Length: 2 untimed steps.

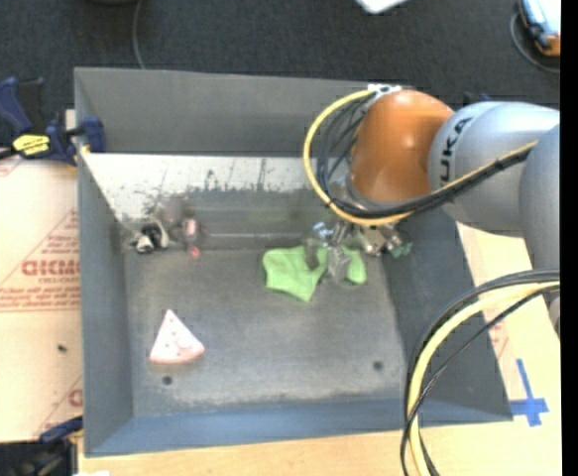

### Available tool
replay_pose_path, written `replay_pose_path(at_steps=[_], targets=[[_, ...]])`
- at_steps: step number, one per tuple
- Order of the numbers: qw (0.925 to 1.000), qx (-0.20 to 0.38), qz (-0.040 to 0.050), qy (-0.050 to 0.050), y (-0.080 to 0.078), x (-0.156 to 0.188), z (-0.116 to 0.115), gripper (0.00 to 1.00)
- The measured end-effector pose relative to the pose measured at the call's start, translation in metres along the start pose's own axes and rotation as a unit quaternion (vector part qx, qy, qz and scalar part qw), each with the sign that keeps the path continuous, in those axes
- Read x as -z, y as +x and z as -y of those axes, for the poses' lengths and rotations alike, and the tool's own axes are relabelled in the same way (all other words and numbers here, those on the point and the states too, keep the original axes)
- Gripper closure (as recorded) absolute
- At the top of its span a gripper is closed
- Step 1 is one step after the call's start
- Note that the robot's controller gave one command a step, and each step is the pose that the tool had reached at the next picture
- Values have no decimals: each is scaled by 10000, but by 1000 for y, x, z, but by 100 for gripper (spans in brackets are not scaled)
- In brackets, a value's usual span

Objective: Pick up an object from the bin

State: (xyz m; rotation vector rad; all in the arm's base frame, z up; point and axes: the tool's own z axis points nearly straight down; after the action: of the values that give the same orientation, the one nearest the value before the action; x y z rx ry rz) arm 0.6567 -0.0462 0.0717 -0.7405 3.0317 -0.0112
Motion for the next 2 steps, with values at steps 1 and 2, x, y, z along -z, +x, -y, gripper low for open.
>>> replay_pose_path(at_steps=[1, 2], targets=[[9948, 1014, 2, 12, 65, 3, 39, 100], [9978, 662, 35, 19, 38, 0, 46, 100]])
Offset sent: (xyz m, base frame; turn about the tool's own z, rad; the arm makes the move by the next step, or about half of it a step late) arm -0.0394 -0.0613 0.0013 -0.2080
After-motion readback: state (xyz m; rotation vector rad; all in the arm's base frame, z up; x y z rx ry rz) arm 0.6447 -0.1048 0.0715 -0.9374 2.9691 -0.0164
